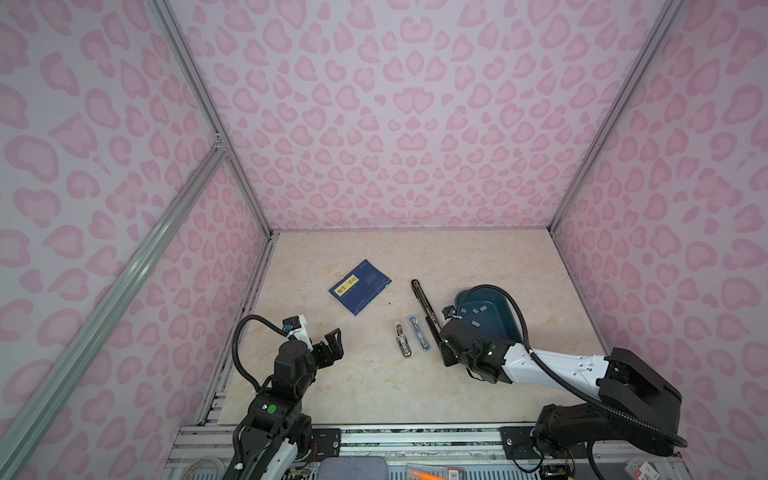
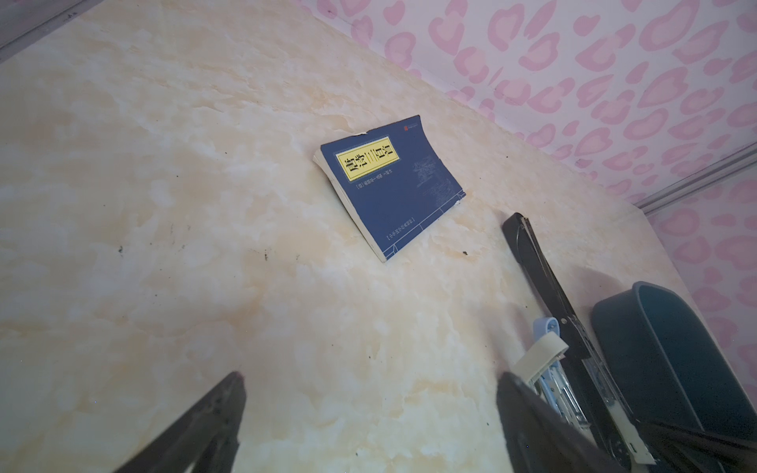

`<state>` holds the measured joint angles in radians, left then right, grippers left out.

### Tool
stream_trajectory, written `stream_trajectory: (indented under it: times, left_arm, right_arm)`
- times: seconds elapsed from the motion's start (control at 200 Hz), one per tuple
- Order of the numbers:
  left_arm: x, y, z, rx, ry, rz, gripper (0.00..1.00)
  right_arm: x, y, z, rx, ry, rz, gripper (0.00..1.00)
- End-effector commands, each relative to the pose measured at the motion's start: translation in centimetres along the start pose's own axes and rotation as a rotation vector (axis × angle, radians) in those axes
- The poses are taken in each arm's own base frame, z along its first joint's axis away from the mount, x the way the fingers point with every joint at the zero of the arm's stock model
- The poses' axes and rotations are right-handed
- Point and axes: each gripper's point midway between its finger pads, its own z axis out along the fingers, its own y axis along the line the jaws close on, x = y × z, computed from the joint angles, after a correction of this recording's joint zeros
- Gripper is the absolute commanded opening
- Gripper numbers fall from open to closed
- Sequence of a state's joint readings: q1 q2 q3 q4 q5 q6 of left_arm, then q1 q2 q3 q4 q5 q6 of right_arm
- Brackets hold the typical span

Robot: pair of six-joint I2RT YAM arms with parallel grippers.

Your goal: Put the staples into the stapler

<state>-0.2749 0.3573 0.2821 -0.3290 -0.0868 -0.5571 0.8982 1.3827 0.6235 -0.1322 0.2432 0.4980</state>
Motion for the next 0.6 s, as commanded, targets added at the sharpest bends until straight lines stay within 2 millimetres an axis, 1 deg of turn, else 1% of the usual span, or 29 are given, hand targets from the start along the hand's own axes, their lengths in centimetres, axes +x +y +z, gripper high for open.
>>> stream_trajectory:
  times: [0.0, 0.105, 0.185, 0.275, 0.425, 0.55, 0.595]
  left_arm:
    - [-0.4, 0.0, 0.0, -0.006, -0.016, -0.008, 0.97]
    - [-0.4, 0.0, 0.0, -0.005, -0.017, -0.007, 0.97]
    - [-0.4, 0.1, 0.0, -0.006, -0.016, -0.007, 0.97]
    - [-0.3, 0.1, 0.0, -0.007, -0.015, -0.007, 0.97]
    - [-0.3, 0.1, 0.0, -0.008, -0.014, -0.007, 0.97]
    - [-0.4, 0.1, 0.0, -0.007, -0.016, -0.007, 0.97]
    - [-0.4, 0.1, 0.0, -0.007, -0.016, -0.007, 0.97]
  right_arm:
    - [1.4, -0.4, 0.0, 0.013, 0.046, 0.000, 0.11]
    - [1.5, -0.4, 0.0, 0.021, 0.052, -0.008, 0.11]
    - [1.5, -0.4, -0.1, 0.021, 0.049, -0.009, 0.17]
    - [1.2, -0.5, -0.2, 0.024, 0.040, -0.009, 0.25]
    - [0.9, -0.7, -0.7, 0.033, 0.026, -0.011, 0.30]
    - [-0.1, -1.0, -1.6, 0.045, -0.002, -0.015, 0.33]
    - [-1.1, -1.1, -2.3, 0.055, -0.027, -0.017, 0.34]
